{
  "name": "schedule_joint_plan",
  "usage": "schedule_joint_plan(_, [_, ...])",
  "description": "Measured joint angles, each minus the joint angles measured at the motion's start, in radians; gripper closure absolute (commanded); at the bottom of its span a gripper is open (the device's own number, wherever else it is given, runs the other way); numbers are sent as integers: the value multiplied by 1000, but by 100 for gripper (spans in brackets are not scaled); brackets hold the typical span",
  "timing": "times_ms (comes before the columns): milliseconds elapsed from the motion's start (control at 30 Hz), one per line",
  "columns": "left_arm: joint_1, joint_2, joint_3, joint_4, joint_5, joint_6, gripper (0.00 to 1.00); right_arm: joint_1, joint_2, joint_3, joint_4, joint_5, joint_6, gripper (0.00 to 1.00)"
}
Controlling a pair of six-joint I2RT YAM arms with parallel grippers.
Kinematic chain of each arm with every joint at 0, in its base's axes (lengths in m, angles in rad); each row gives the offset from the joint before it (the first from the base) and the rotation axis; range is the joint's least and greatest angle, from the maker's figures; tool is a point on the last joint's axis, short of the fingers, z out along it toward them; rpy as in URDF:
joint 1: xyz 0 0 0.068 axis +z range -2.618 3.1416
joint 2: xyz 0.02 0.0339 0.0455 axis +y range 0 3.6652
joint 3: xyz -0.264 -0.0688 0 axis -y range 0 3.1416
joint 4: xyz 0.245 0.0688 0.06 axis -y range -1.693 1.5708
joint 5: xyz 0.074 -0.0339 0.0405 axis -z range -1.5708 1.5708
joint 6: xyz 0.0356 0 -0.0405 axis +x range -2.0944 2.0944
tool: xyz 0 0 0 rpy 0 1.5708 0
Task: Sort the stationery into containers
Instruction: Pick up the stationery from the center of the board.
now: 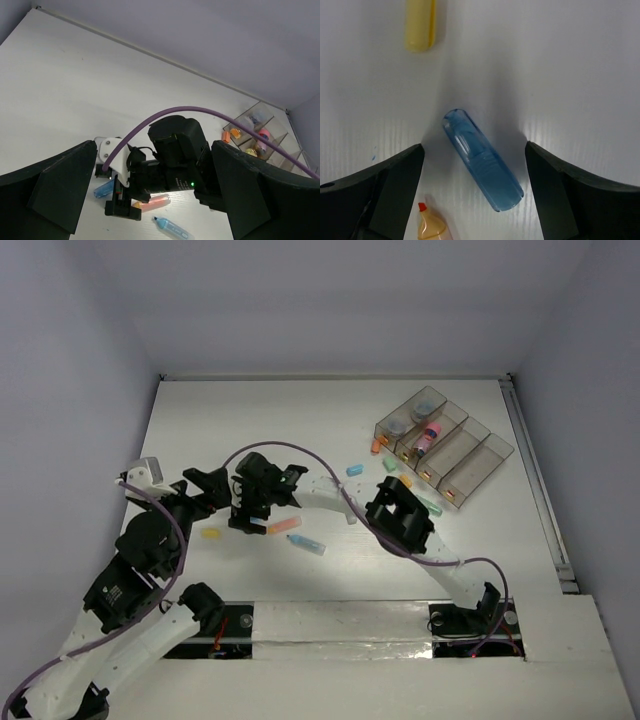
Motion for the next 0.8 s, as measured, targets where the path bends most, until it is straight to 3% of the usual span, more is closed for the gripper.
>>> schedule_joint_plan(133, [0,-37,-9,4,-3,7,2,2,14,12,-3,11,1,27])
schedule_joint_plan(200, [0,-53,-11,10,-5,7,2,2,15,16,0,31,-2,53])
schedule_joint_plan(233, [0,-58,-13,15,-5,7,2,2,15,17,3,40,-2,59])
schedule_joint_plan(467, [0,-58,-45,31,2,7,2,-13,15,-1,65,66,18,80])
schedule_joint_plan(533, [0,-58,-49,32,4,8,2,-19,14,-18,106,55,36,90])
schedule_joint_plan(800, [1,-56,-64,39,18,11,2,-110,-93,-222,385,42,251,92])
